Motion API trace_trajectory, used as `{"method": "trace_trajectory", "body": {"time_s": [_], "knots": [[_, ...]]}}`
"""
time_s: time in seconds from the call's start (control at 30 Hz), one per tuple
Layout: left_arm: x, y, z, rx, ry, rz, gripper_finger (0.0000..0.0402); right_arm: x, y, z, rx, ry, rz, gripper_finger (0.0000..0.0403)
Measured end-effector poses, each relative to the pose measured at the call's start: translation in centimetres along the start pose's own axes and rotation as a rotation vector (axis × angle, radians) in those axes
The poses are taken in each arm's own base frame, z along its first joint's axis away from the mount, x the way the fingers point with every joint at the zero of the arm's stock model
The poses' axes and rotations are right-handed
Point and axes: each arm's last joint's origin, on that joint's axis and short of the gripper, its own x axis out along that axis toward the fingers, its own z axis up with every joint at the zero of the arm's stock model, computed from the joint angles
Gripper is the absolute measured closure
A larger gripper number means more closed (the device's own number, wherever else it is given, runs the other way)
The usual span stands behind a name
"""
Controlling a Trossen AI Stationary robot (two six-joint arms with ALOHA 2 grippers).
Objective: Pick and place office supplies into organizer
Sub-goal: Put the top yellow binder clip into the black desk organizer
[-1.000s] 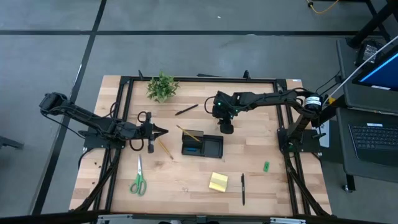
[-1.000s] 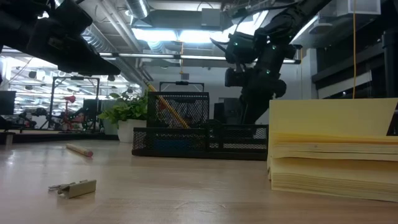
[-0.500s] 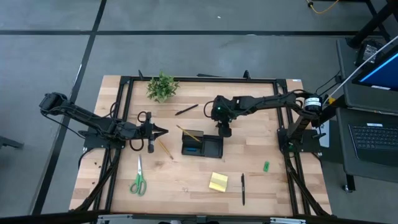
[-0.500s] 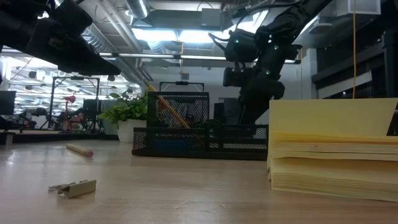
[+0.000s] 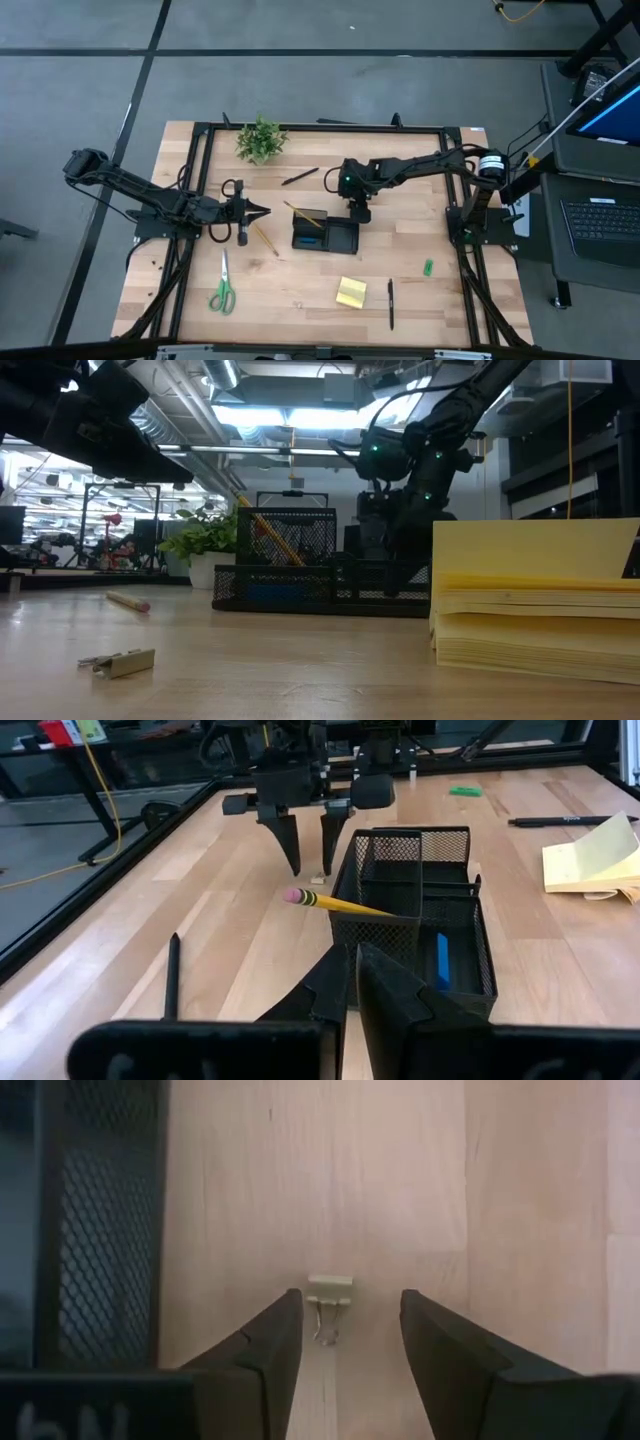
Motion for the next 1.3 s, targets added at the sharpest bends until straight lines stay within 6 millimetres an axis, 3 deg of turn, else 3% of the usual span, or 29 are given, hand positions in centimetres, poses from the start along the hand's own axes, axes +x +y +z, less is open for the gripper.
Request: {"method": "trace_trajectory", "body": {"time_s": [0.73,1.3], "knots": [[0.0,0.0,-0.05,0.021,0.005,0.001,0.0378,0.9,-0.12,0.04,0.029,-0.007,0.035,0.0233],[0.0,0.01,-0.15,0.026,0.014,0.001,0.0378,0.96,-0.26,-0.02,0.023,0.009,-0.034,0.0233]]}}
